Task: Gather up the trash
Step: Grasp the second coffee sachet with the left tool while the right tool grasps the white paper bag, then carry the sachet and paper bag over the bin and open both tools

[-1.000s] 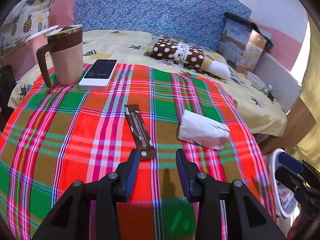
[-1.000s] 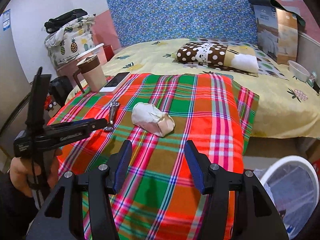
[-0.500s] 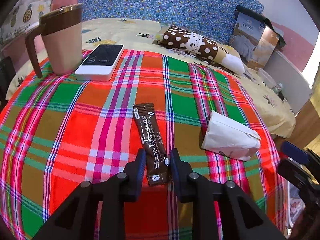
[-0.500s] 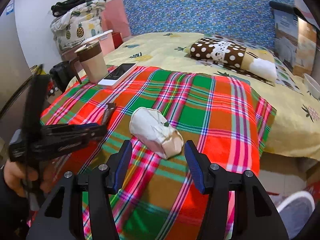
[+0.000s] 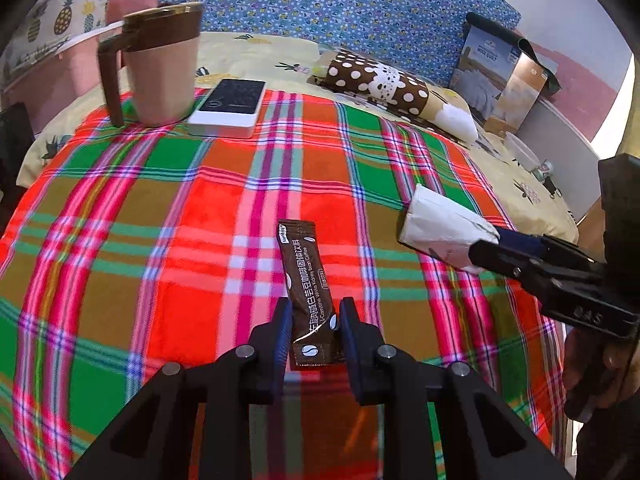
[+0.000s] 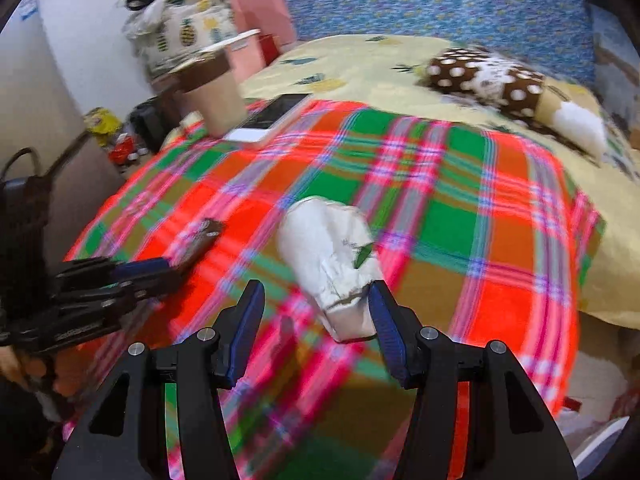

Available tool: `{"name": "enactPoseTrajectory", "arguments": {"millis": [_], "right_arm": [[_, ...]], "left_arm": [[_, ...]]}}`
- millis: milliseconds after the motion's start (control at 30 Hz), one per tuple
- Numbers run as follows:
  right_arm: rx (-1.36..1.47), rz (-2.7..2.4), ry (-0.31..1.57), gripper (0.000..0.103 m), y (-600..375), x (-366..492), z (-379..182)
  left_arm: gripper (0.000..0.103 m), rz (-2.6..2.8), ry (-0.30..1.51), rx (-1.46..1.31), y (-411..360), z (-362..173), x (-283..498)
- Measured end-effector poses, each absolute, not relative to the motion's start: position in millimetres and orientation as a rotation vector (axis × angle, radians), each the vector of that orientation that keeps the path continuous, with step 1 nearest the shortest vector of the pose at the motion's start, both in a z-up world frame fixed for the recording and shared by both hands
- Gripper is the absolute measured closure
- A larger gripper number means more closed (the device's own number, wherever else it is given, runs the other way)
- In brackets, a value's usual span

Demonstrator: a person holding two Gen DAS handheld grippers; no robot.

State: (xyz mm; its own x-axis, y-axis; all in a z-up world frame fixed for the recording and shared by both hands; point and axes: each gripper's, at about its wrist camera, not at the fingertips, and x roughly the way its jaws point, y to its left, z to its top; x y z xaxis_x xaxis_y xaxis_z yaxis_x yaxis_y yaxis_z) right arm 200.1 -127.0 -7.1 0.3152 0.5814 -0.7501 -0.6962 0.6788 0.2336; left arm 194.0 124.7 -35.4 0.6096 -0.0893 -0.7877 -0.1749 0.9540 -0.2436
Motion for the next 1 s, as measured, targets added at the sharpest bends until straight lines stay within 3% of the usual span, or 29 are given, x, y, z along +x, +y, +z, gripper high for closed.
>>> {"name": "enactPoseTrajectory", "arguments": {"millis": [200,567,700,1000], "right_arm": [[-0.206,0.814,0.822,0.047,-123,187,4],[-0.251,0.754,0.904,0.047,-108,205,-23],[-0.218,0.748,0.918,0.06,-112,201,-23],[-0.14,0.705,0.888,0.063,-130,180,-12]], "left_arm": [[0.078,0.055,0.901,-0.307,133,-30,180],[0.078,0.071,0.933,-0.277,131,-42,191],[0.078,0.075,0.923,-0.273,130,-44,192],[0.081,0.042,0.908,-0.246,114,-39,180]]}}
